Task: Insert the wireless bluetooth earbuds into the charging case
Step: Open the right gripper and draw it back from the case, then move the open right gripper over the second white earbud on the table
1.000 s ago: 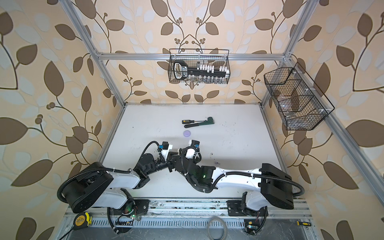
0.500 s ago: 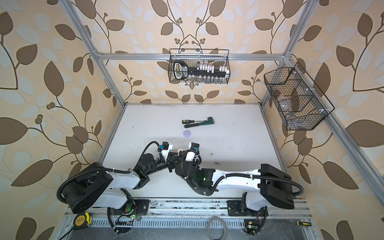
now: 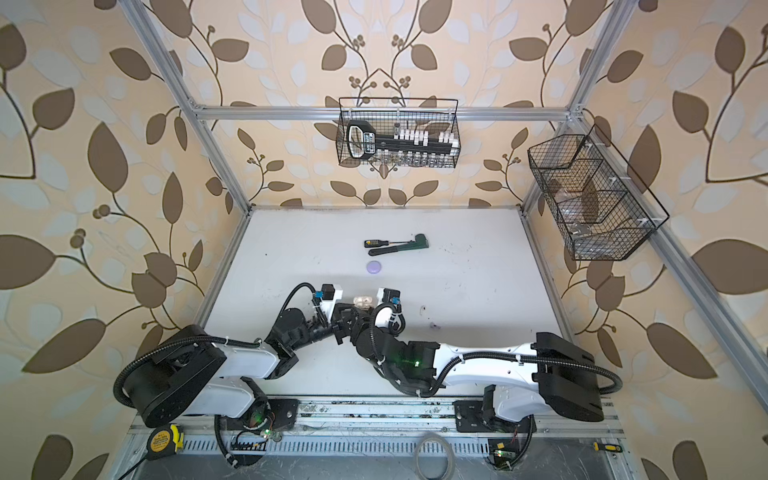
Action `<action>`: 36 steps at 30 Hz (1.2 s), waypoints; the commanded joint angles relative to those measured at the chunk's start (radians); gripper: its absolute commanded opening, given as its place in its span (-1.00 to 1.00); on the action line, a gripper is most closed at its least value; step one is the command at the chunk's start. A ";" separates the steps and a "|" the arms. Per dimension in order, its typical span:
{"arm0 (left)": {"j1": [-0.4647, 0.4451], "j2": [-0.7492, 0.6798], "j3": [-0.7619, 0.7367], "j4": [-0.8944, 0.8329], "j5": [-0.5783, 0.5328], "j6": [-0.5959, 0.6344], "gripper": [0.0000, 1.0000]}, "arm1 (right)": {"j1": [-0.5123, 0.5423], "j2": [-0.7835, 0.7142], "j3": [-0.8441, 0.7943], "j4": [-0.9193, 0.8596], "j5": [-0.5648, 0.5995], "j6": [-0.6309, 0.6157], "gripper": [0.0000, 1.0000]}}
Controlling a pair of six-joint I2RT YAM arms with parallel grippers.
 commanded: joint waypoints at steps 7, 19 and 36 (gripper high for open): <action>0.008 -0.027 -0.007 0.138 0.043 0.053 -1.00 | 0.007 -0.131 -0.016 -0.098 0.021 -0.046 0.21; 0.008 -0.049 -0.023 0.138 0.137 0.167 -1.00 | -0.058 -0.369 -0.019 -0.402 0.009 -0.137 0.27; 0.007 -0.114 -0.049 0.126 0.175 0.222 -1.00 | -0.653 -0.329 0.099 -0.792 -0.539 -0.556 0.30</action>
